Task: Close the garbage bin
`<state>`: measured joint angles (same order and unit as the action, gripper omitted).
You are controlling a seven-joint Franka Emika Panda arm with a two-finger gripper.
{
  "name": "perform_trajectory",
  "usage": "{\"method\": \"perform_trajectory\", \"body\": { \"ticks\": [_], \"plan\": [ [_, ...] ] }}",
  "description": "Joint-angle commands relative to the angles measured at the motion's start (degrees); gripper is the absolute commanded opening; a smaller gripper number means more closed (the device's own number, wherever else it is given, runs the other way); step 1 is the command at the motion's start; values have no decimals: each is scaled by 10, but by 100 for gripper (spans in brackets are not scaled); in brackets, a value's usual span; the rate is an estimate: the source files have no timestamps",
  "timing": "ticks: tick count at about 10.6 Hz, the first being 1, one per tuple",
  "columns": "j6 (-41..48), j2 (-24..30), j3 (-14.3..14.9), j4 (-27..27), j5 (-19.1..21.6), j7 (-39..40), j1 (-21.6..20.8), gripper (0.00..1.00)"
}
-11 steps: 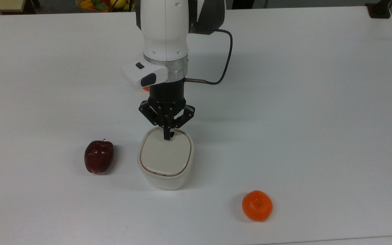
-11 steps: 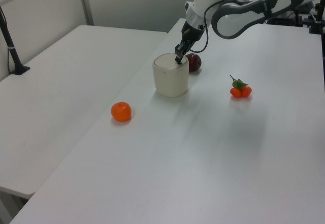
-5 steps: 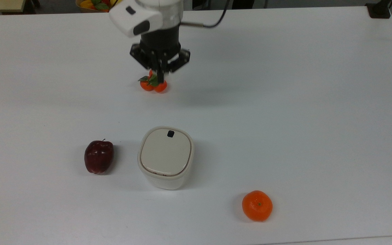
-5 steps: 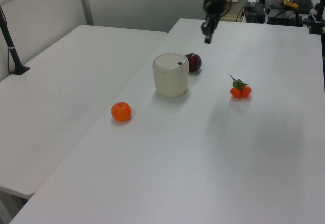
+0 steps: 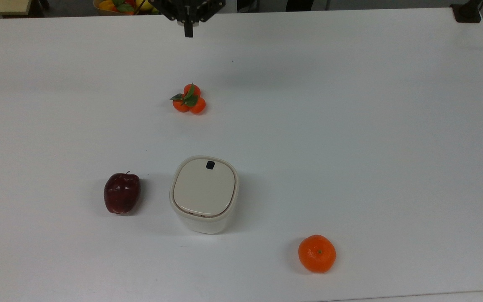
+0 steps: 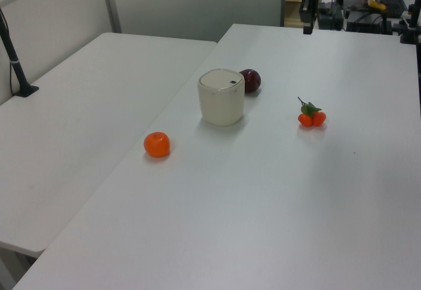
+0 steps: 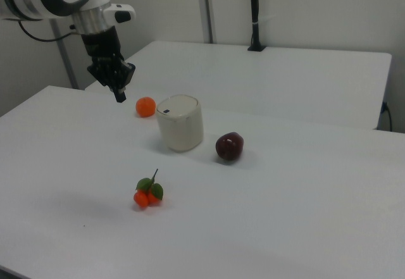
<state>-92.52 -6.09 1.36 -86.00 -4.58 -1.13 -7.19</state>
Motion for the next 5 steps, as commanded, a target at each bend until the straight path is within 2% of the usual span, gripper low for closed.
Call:
{"method": "perform_trajectory", "body": {
  "ticks": [1, 3, 4, 5],
  "plan": [
    [7, 30, 5, -31, 3, 10, -1, 10],
    [6, 30, 5, -36, 3, 9, 2, 50],
    [6, 30, 5, -36, -1, 9, 3, 90],
    [5, 30, 5, -39, -4, 9, 3, 99]
  ]
}}
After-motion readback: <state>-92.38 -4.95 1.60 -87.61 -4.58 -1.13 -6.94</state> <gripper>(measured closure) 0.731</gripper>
